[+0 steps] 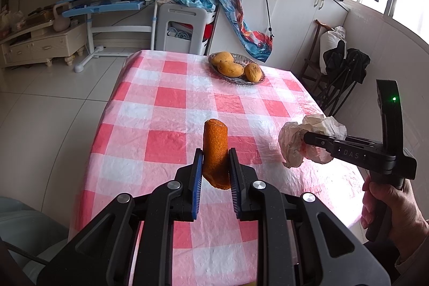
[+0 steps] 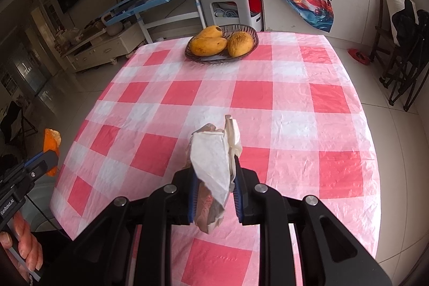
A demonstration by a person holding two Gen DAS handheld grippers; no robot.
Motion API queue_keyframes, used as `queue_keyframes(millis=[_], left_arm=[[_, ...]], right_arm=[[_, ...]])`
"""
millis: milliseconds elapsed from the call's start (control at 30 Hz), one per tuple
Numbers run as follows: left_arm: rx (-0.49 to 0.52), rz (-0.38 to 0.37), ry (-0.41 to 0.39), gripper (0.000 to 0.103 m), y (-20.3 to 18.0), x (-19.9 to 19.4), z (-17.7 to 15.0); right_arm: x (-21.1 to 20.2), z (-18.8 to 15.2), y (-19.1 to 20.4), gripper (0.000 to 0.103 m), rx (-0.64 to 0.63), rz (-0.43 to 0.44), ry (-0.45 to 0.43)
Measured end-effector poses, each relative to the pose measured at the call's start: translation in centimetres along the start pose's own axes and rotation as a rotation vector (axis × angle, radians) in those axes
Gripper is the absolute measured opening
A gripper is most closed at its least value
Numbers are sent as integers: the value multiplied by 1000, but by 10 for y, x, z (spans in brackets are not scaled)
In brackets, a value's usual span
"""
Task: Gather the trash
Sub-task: 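Hold the crumpled paper in the right tool while the left tool holds the snack piece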
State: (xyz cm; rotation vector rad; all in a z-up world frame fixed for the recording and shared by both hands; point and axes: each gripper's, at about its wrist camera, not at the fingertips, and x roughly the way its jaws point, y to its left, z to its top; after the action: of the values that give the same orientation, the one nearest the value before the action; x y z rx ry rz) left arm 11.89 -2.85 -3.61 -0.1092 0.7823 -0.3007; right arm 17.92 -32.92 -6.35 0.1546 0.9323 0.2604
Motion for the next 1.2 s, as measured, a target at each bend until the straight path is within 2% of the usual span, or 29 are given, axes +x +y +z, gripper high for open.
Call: queue_keyframes(millis=[1200], left_arm=[[-26,-1,4,18,7,-2,1]], right_arm=[[0,0,0,23,-1,2,-1]])
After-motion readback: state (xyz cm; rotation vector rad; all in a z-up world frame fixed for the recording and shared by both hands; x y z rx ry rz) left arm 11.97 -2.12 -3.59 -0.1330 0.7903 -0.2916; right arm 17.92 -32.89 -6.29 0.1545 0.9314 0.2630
